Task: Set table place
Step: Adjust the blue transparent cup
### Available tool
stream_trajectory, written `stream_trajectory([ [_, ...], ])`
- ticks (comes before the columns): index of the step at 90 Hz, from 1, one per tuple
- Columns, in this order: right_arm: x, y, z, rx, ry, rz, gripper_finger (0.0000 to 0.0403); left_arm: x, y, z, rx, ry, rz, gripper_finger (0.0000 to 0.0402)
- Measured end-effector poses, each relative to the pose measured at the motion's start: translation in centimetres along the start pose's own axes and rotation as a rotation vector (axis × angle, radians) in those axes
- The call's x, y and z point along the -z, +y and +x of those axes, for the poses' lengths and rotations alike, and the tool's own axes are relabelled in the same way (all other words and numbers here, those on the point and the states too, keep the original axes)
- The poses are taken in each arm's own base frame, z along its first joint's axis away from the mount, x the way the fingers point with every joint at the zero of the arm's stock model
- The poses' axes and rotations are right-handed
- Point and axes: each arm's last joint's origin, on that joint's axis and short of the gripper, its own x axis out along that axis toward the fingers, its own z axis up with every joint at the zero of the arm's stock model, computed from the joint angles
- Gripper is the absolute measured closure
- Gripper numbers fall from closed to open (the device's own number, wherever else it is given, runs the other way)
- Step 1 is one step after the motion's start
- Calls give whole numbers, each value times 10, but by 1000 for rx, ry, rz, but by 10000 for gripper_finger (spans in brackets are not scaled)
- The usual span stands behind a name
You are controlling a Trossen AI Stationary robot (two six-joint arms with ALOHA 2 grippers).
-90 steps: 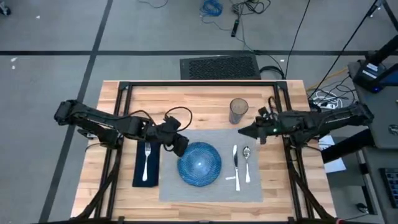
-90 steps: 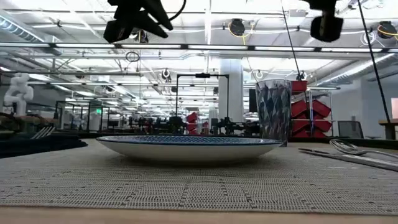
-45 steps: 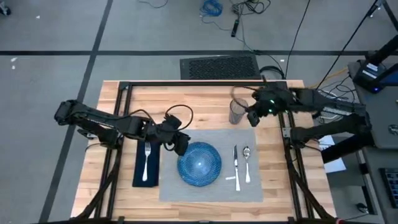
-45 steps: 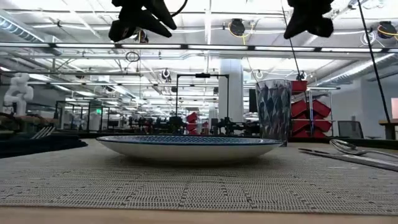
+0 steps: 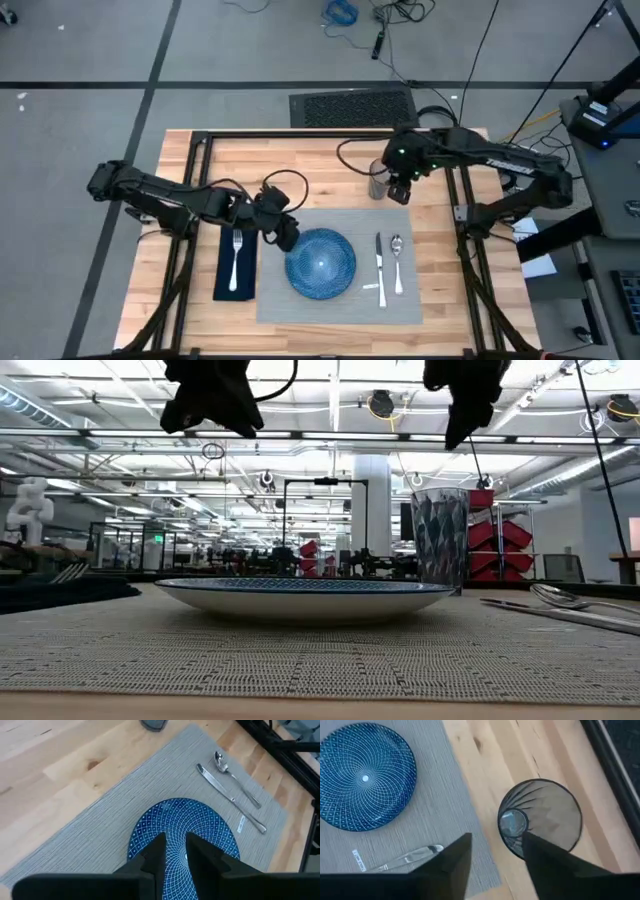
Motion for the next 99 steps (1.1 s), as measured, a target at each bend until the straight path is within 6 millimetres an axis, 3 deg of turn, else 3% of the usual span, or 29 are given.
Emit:
stream_trajectory([
  [14, -9, -2, 22, 11, 63, 2, 187, 0, 0, 0, -1, 1, 23, 341],
  [31, -17, -14, 53, 28, 66, 42, 187, 1, 1, 0, -10, 7, 31, 341],
  [52, 3, -30, 91, -15, 118, 185, 202, 4, 5, 0, -52, 41, 48, 341],
  [61, 11, -34, 97, 10, 154, 244, 239, 5, 7, 0, -66, 53, 53, 341],
  [76, 23, -34, 91, 64, 196, 253, 381, 5, 7, 0, -67, 54, 54, 341],
  [99, 31, -34, 76, 80, 206, 264, 401, 7, 8, 0, -82, 66, 61, 341],
])
